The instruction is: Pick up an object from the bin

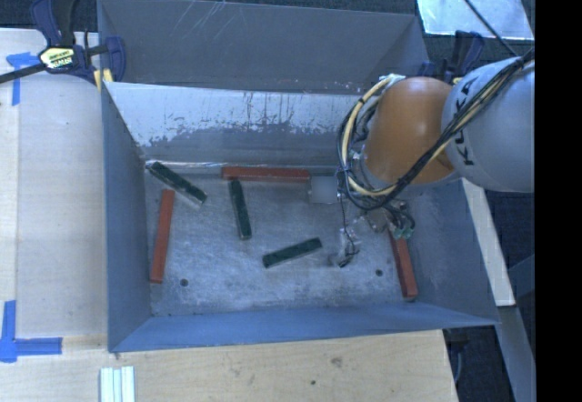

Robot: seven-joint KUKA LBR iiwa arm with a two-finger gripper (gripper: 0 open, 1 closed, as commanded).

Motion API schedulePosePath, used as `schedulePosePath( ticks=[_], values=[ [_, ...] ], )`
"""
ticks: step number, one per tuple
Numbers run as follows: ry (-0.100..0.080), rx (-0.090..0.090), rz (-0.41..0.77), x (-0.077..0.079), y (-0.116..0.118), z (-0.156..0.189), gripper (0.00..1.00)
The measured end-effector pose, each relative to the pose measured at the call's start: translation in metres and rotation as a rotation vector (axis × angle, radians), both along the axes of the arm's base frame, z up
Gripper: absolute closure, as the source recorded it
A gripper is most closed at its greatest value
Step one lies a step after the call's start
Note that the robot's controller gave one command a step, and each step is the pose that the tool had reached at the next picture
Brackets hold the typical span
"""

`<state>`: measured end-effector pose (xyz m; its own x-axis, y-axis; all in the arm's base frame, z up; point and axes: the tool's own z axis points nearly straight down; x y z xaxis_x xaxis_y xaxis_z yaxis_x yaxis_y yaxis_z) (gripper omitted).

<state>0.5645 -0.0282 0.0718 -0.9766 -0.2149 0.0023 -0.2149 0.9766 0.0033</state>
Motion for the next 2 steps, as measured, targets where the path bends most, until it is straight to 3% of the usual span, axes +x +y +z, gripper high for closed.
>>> schedulePosePath(
  ticks=[1, 2],
  values=[
    [-0.004, 0.000, -0.091, -0.0432, 0.0617, -0.0016, 0.00],
    [-0.011, -0.001, -0.093, -0.0403, 0.0588, 0.0002, 1.00]
  ],
)
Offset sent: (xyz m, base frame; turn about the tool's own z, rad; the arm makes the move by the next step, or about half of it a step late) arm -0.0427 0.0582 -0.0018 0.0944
